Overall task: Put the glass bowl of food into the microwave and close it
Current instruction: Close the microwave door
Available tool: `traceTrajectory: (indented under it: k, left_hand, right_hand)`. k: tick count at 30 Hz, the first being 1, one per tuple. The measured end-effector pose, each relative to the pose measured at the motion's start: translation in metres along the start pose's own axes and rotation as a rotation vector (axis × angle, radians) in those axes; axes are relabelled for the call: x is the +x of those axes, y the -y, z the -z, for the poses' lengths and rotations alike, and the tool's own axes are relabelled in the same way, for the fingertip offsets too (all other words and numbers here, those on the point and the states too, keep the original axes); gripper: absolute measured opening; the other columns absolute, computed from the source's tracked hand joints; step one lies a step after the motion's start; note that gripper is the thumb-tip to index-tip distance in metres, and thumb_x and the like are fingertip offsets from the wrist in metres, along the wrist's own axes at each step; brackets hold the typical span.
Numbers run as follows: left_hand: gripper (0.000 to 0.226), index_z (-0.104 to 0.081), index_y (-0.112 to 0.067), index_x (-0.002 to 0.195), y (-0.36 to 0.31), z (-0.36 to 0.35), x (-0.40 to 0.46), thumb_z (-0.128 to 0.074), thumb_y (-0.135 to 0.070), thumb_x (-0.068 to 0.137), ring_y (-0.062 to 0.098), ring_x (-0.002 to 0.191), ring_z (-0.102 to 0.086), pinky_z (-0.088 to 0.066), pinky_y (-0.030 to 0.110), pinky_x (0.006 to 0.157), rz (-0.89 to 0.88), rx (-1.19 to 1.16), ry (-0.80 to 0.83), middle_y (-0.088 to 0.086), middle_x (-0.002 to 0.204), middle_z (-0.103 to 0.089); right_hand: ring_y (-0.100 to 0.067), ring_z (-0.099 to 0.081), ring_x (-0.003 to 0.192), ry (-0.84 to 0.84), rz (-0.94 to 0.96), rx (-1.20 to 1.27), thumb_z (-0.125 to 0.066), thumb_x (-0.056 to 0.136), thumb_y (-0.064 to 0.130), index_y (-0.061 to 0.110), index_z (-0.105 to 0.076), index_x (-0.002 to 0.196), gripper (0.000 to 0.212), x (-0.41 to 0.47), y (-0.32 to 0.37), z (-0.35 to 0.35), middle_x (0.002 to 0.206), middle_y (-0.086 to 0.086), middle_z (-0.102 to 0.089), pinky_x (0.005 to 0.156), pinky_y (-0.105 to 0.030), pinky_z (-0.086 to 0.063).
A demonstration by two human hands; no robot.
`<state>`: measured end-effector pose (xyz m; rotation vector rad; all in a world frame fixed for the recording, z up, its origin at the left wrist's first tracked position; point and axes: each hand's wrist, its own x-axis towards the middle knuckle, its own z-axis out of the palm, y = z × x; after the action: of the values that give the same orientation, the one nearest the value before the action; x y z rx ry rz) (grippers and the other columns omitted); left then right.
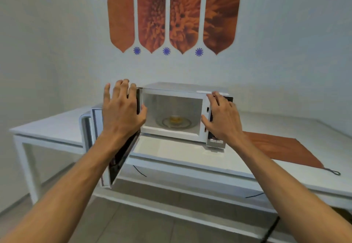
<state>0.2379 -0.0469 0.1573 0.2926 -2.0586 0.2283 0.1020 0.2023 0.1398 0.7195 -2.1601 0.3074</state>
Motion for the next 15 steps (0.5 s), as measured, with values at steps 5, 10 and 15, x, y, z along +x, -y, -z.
traceTrajectory:
  k: [5,10,15]
  left_hand:
    - [0.058,-0.051,0.001,0.124,0.031,0.005,-0.003,-0.050,-0.041,0.084,0.037,0.125,-0.046,-0.023,0.057,0.110,0.095,0.088,0.121,0.023,0.132,-0.053]
    - [0.045,-0.064,-0.003,0.080,0.046,0.001,-0.008,-0.044,-0.042,0.087,0.030,0.075,-0.058,-0.046,0.046,0.087,0.137,0.068,0.232,0.018,0.088,-0.067]
    - [0.046,-0.036,-0.014,0.049,0.047,0.004,-0.005,-0.042,-0.039,0.087,0.017,0.044,-0.036,-0.029,0.026,0.048,0.165,-0.092,0.218,0.005,0.051,-0.043]
  right_hand:
    - [-0.031,-0.045,0.131,-0.073,0.004,-0.003,-0.065,0.086,0.036,0.010,-0.041,0.141,0.066,0.005,0.012,0.018,0.147,-0.016,-0.043,0.105,-0.045,-0.038]
    - [-0.030,-0.043,0.133,-0.069,-0.015,-0.009,-0.064,0.087,0.037,0.010,-0.041,0.142,0.066,0.004,0.025,0.019,0.148,-0.015,-0.042,0.107,-0.044,-0.036]
    - [-0.030,-0.046,0.130,-0.036,-0.030,-0.011,-0.066,0.085,0.038,0.010,-0.041,0.142,0.068,0.000,0.037,0.012,0.145,-0.014,-0.045,0.105,-0.046,-0.039]
